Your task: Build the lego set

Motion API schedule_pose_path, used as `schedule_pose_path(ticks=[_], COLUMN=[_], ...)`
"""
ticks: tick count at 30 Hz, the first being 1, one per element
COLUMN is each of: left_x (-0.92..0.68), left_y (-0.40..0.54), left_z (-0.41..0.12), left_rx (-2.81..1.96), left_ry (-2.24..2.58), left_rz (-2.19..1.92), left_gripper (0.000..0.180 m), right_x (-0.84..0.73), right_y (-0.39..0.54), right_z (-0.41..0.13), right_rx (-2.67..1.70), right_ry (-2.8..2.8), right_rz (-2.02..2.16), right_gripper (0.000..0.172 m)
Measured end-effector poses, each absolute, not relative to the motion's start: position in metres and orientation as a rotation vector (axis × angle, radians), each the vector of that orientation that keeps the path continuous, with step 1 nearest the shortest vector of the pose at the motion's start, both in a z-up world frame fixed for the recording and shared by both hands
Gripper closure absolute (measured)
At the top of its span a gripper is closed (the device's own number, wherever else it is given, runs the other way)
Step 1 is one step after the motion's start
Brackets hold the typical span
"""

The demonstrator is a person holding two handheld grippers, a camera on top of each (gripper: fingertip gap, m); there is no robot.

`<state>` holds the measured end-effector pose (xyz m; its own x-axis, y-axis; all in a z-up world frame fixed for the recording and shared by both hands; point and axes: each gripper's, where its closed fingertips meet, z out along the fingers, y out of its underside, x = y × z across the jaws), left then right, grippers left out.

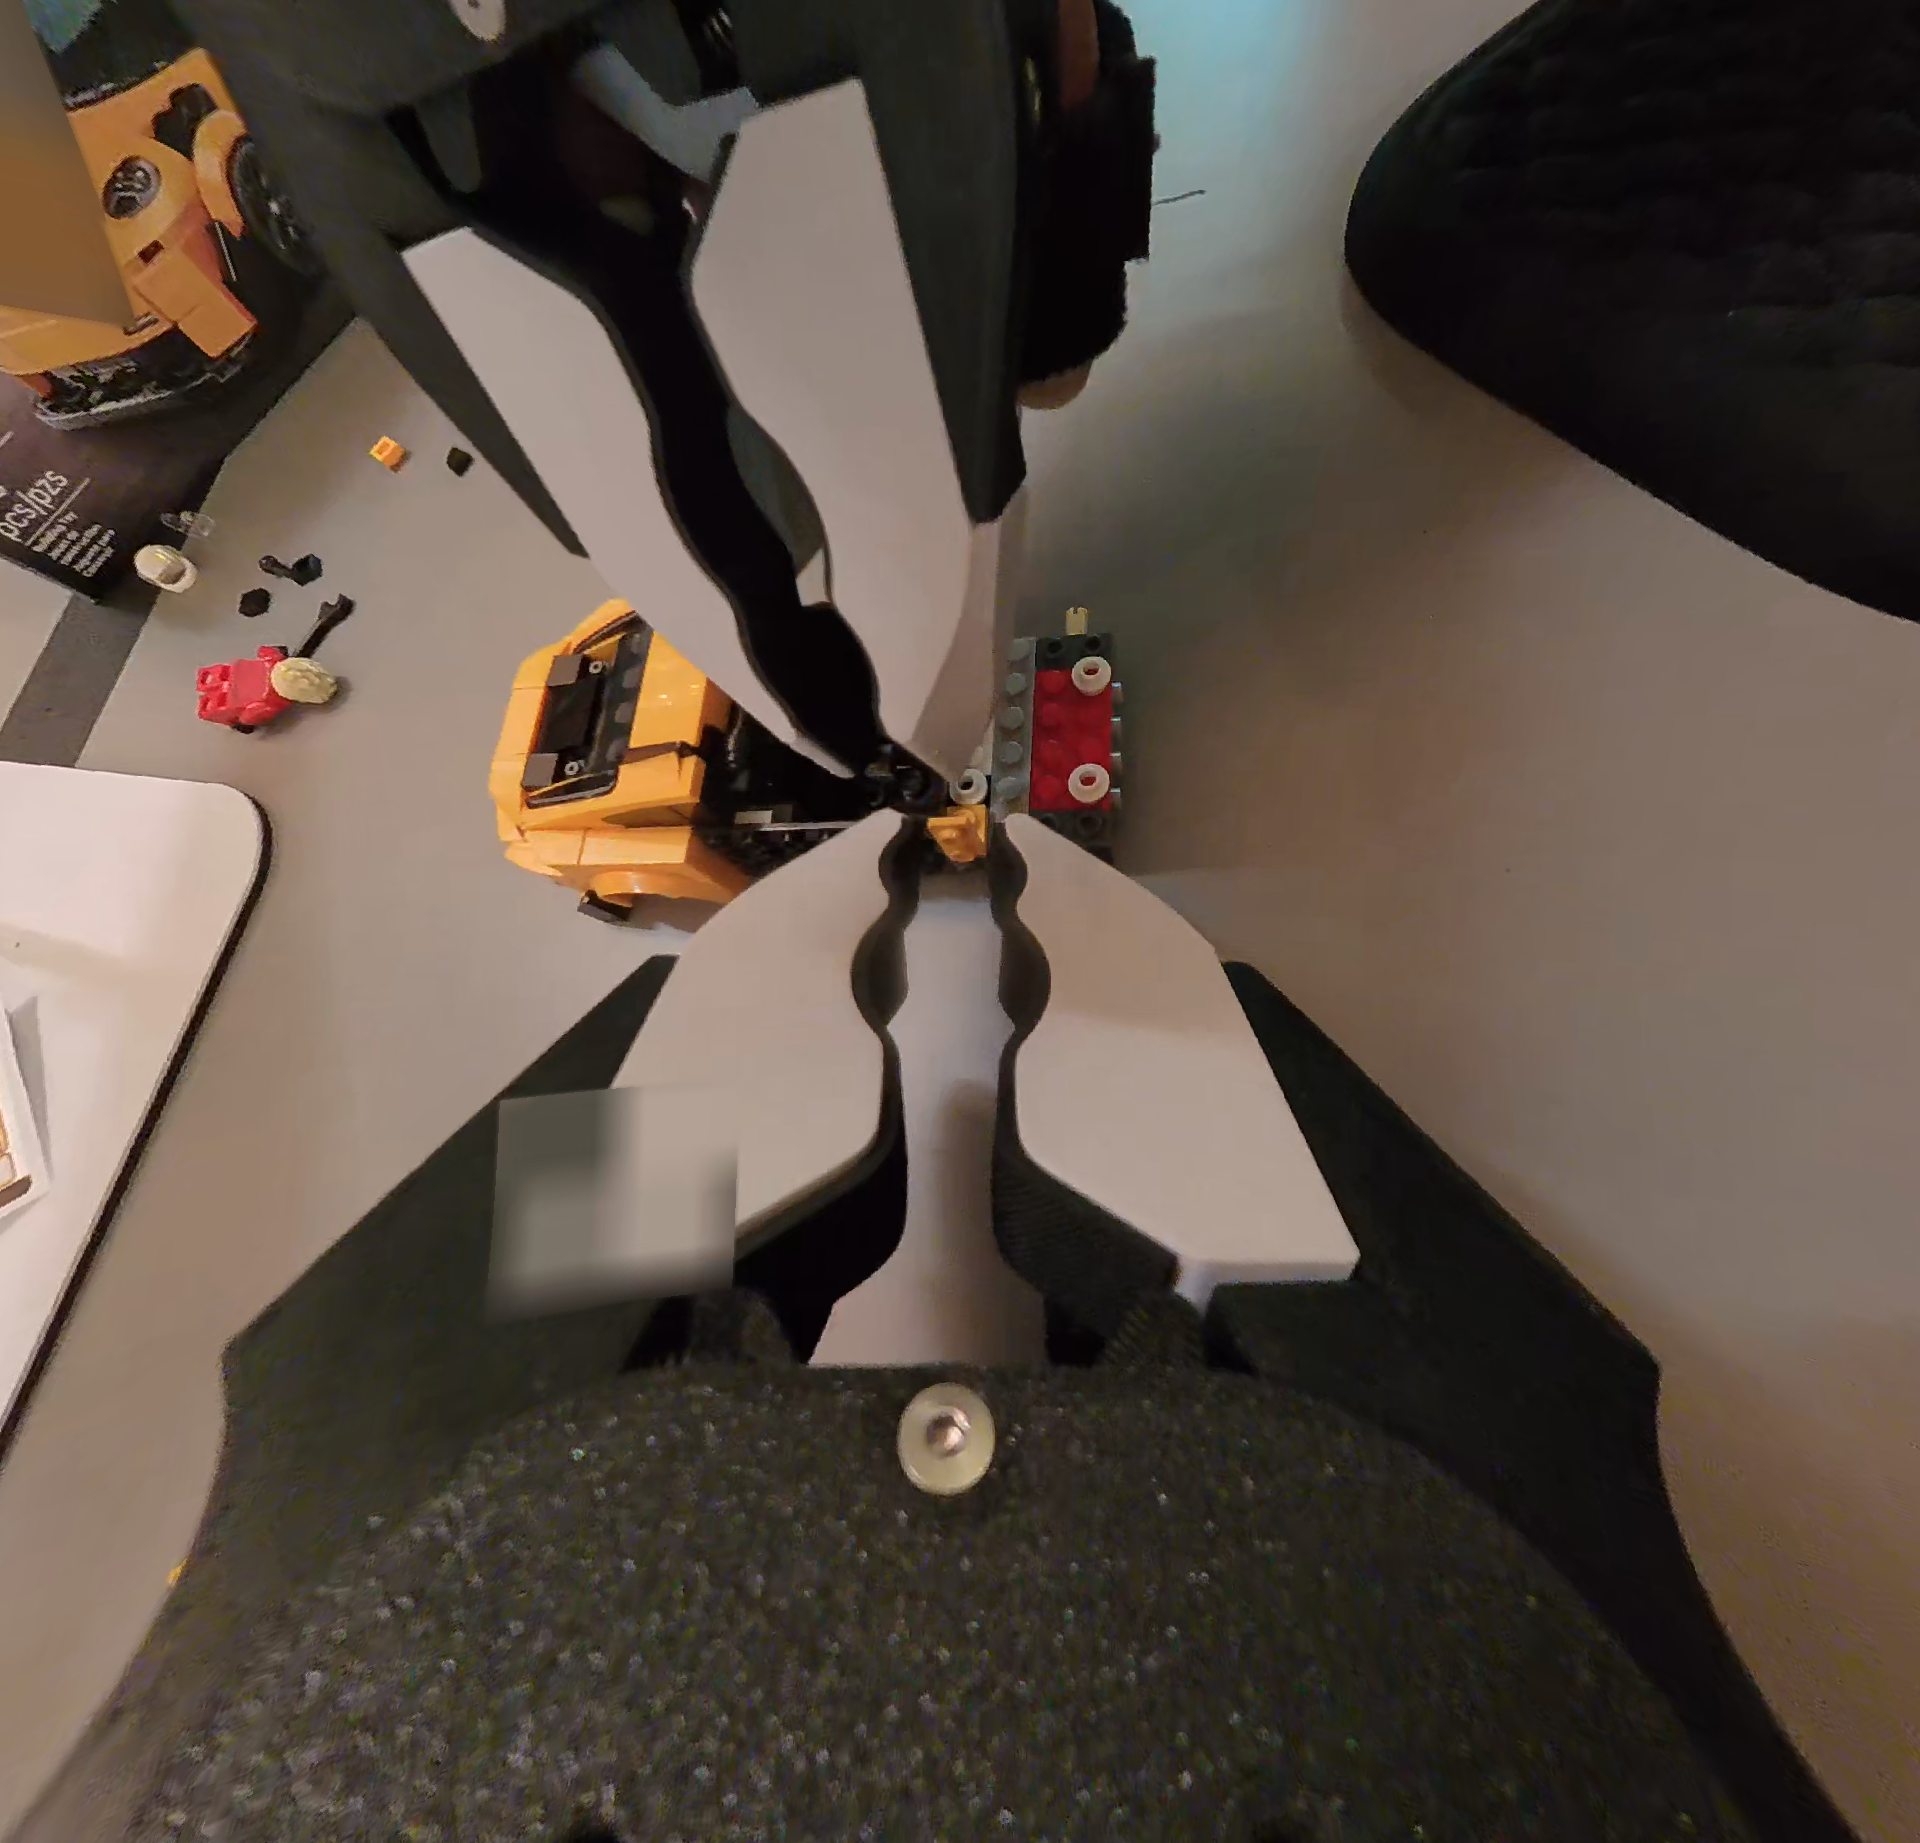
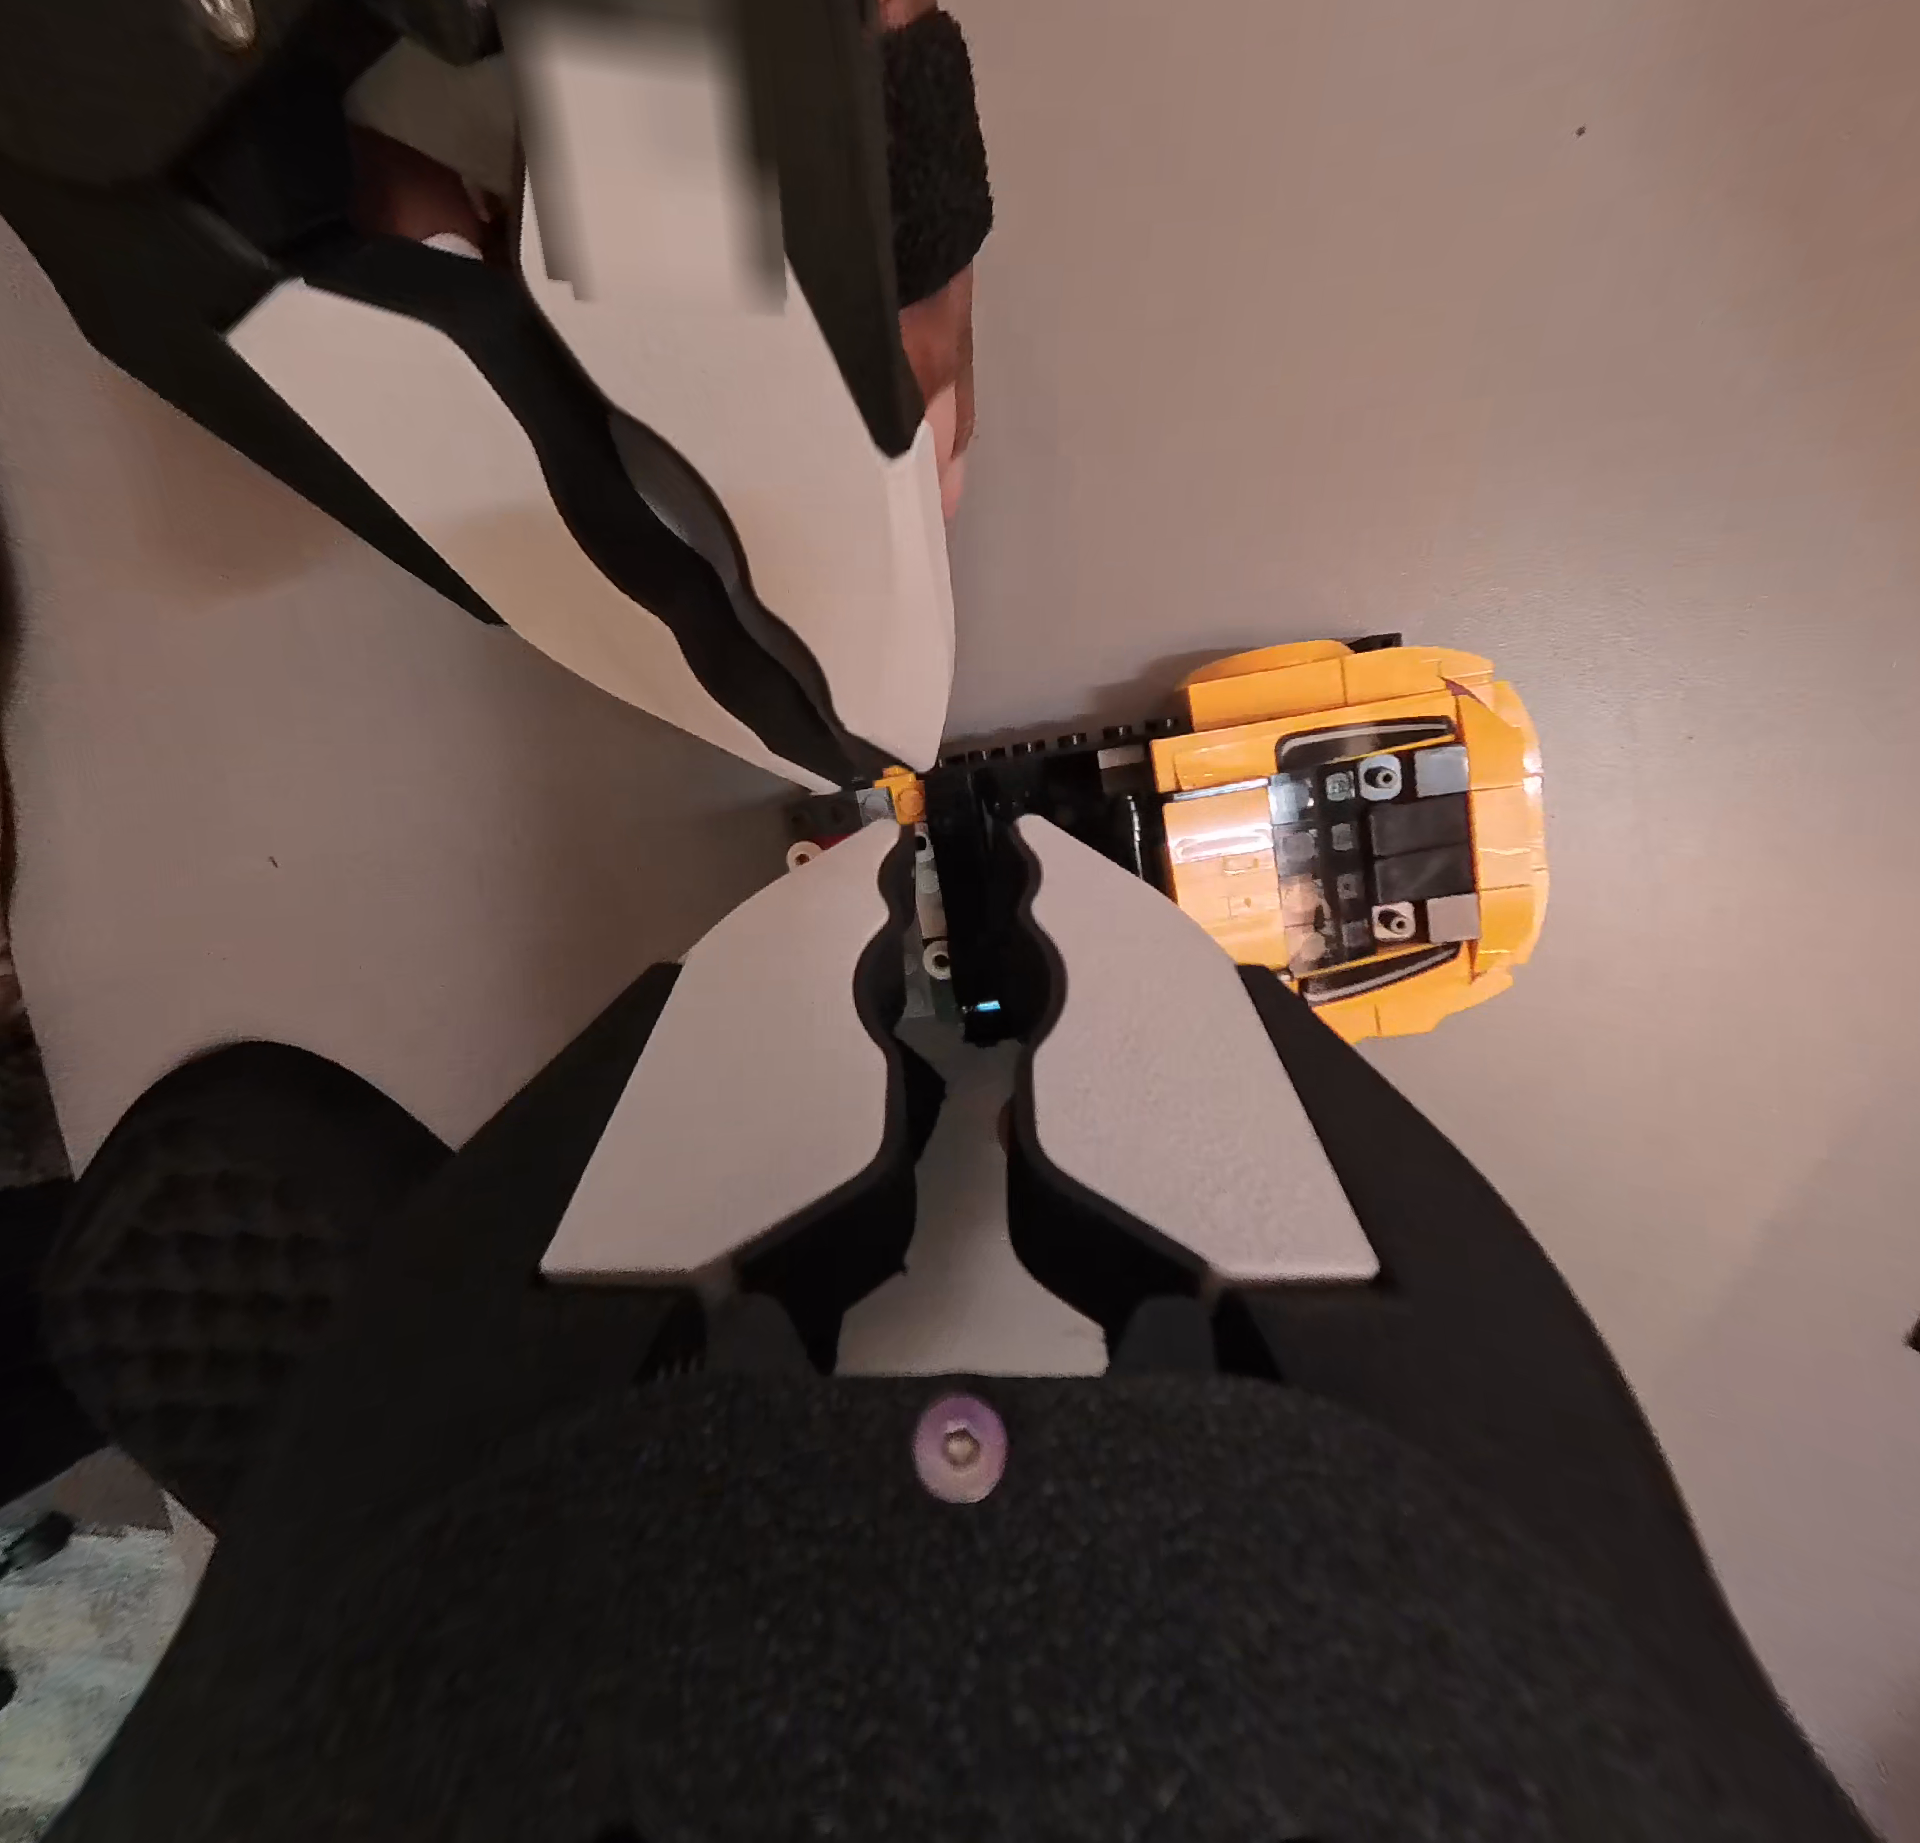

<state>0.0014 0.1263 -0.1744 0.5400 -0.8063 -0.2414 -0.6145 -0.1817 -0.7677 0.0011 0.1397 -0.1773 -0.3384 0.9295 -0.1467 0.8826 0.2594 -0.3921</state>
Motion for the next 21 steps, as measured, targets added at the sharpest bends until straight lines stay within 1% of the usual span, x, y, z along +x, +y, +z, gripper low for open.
schedule_pose_path(ticks=[4, 9, 14, 21], left_x=[-0.004, -0.007, -0.002, -0.002], left_y=[0.125, 0.122, 0.124, 0.127], left_z=[-0.171, -0.184, -0.188, -0.189], left_rx=[-1.892, -1.951, -1.971, -1.981], left_ry=[1.158, 1.173, 1.134, 1.087], left_rz=[-0.270, -0.297, -0.331, -0.361], left_gripper=[0.167, 0.169, 0.171, 0.174], right_x=[0.003, 0.000, -0.001, -0.002], right_y=[0.137, 0.139, 0.140, 0.138], right_z=[-0.184, -0.184, -0.189, -0.189], right_rx=[-1.710, -1.712, -1.715, -1.790], right_ry=[-2.438, -2.455, -2.486, -2.455], right_rz=[0.565, 0.522, 0.465, 0.542], right_gripper=[0.151, 0.149, 0.151, 0.157])
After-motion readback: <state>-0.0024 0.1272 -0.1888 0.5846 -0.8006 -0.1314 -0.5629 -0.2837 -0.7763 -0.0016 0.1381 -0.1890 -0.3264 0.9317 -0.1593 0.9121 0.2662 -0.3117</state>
